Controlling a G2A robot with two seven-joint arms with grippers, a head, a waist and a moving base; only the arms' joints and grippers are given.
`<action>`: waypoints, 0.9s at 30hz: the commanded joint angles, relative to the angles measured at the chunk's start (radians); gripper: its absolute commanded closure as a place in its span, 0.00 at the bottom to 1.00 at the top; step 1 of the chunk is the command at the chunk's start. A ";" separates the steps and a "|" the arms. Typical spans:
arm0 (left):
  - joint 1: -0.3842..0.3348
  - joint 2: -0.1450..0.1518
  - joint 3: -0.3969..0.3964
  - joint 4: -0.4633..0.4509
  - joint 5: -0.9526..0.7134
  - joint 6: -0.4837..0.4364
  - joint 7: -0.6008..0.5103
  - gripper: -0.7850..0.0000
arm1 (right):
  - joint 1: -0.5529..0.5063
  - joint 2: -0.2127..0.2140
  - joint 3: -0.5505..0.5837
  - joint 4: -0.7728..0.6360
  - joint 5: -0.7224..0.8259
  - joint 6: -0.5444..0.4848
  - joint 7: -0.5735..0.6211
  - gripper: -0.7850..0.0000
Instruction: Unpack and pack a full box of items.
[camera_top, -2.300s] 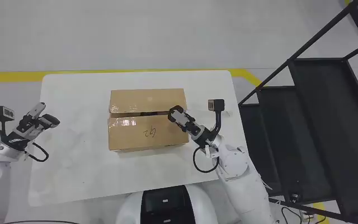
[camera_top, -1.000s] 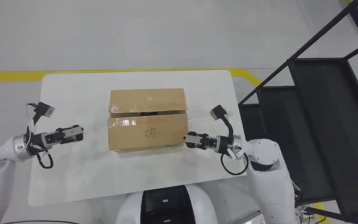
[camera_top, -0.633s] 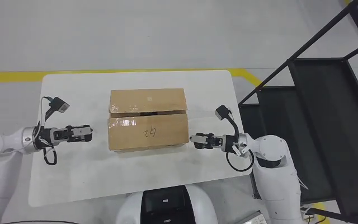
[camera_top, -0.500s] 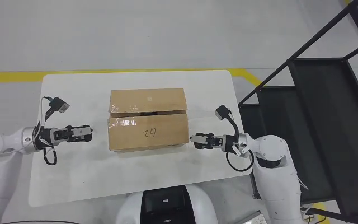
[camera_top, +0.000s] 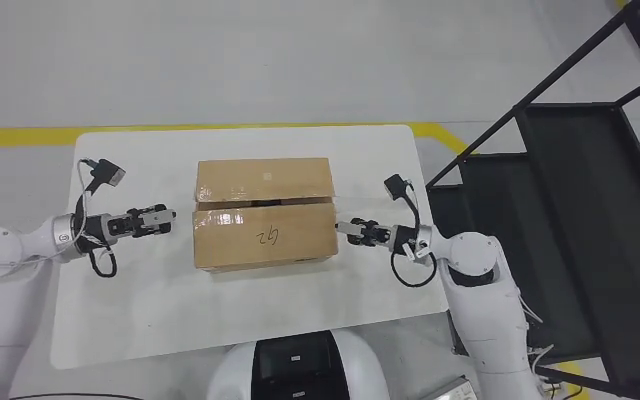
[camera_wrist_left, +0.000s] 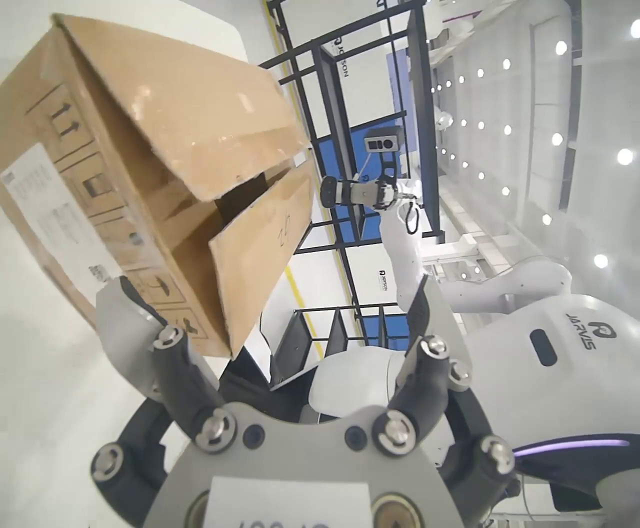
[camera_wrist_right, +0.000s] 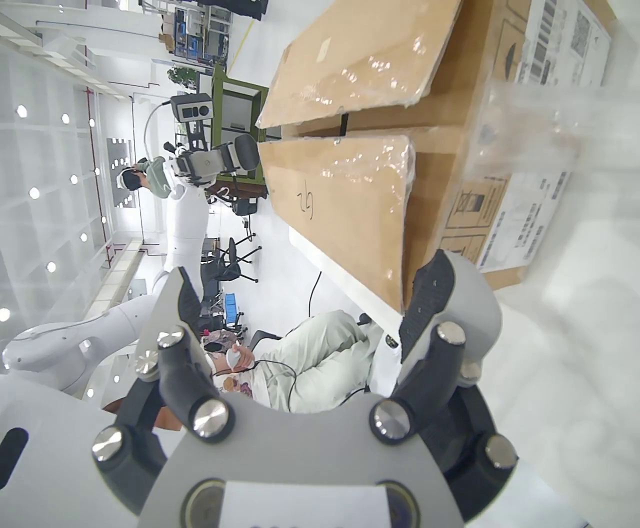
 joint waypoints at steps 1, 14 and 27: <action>-0.030 -0.006 0.032 0.017 -0.024 -0.008 -0.023 0.00 | 0.015 0.001 -0.021 0.028 -0.018 -0.025 -0.042 0.00; -0.119 -0.023 0.114 0.140 -0.018 -0.033 -0.029 0.00 | 0.106 0.015 -0.110 0.137 0.050 -0.106 -0.027 0.00; -0.156 -0.036 0.185 0.164 -0.140 0.008 -0.076 0.00 | 0.017 0.055 -0.079 0.033 0.360 -0.130 0.292 0.00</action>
